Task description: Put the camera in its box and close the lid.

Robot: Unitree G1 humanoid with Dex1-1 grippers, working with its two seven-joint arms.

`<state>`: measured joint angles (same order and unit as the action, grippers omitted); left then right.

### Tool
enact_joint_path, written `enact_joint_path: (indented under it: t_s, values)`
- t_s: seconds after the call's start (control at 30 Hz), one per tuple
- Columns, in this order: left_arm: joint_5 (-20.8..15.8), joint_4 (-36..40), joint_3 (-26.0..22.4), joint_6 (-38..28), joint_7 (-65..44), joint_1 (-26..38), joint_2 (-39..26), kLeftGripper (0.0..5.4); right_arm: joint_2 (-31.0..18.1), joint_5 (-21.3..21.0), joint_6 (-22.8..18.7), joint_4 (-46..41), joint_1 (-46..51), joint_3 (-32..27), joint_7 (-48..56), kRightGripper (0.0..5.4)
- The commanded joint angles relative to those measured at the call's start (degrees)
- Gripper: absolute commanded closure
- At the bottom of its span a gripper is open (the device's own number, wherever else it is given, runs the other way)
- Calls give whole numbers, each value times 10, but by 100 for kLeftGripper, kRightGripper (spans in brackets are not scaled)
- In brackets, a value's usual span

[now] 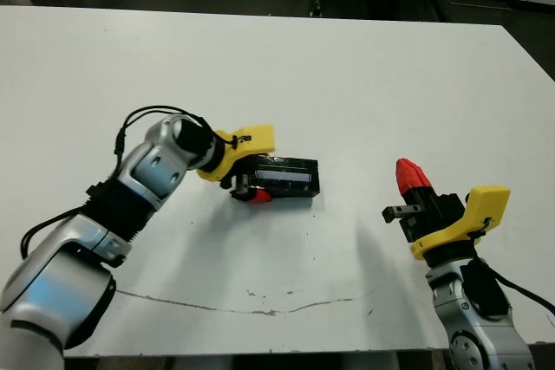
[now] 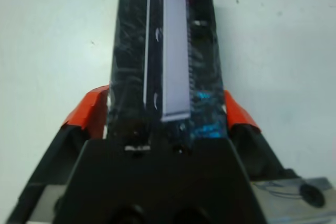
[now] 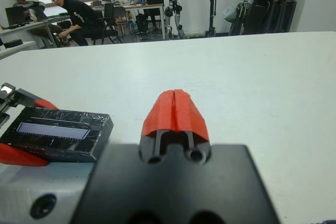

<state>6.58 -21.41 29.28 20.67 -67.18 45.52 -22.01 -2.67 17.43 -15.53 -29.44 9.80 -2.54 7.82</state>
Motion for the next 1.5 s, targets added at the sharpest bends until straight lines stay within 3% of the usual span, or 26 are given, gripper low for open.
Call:
enact_joint_path:
  t_s: [0.03, 0.33, 0.9, 1.13, 1.5]
  values:
    - [14, -19, -6, 1, 1, -3, -26, 212, -7, -1, 1, 8, 3, -3, 3, 540]
    - [12, -24, -8, -2, -2, -1, -28, 225, -6, -3, -1, 10, 3, -4, 3, 540]
    - [-31, -45, -60, -12, -12, -1, -42, 225, -6, 0, -2, 15, 3, -3, 6, 540]
    - [-49, -54, -79, 19, -24, 7, -50, 225, -8, -3, -8, 12, 3, -2, 2, 540]
    - [-28, -110, -63, -47, -38, 12, -54, 225, -10, 1, -3, 14, 2, -3, 8, 540]
